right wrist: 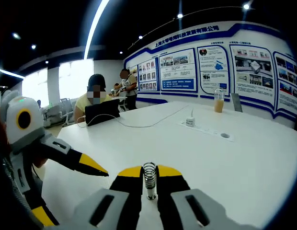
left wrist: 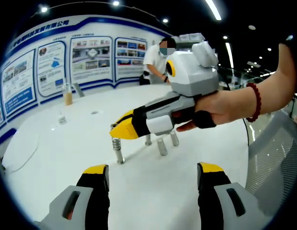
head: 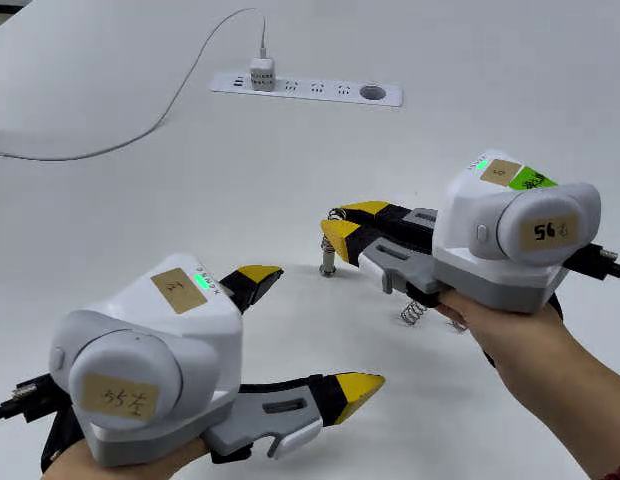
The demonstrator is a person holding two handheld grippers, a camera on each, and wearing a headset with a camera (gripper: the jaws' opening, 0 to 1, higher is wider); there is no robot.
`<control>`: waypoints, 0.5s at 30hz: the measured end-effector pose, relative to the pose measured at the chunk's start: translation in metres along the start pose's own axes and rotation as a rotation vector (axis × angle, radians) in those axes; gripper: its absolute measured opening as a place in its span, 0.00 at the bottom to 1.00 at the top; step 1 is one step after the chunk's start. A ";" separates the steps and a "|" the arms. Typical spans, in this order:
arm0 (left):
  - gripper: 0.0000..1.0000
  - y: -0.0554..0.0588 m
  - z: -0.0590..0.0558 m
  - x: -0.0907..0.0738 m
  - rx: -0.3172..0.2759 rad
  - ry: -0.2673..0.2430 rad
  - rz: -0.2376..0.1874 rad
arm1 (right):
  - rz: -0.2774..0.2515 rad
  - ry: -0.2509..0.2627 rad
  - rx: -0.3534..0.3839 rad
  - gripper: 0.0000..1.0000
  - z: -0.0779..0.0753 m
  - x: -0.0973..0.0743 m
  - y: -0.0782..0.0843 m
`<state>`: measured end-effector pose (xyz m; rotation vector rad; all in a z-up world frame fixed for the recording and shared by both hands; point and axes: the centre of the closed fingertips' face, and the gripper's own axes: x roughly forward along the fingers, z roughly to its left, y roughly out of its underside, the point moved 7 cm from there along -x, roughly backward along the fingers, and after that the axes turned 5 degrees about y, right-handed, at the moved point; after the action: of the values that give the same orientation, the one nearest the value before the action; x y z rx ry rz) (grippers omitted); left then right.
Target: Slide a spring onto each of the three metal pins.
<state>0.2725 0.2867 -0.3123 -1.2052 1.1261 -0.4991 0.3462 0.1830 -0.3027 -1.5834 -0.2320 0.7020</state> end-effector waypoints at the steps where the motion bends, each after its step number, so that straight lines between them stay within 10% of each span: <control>1: 0.77 0.000 0.000 0.000 0.000 -0.001 0.000 | 0.005 0.000 -0.003 0.11 0.000 0.001 0.001; 15: 0.76 0.000 0.002 -0.001 0.001 -0.004 -0.002 | 0.049 0.003 -0.015 0.11 0.002 0.007 0.014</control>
<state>0.2736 0.2884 -0.3114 -1.2064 1.1208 -0.4987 0.3470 0.1867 -0.3181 -1.6089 -0.1971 0.7375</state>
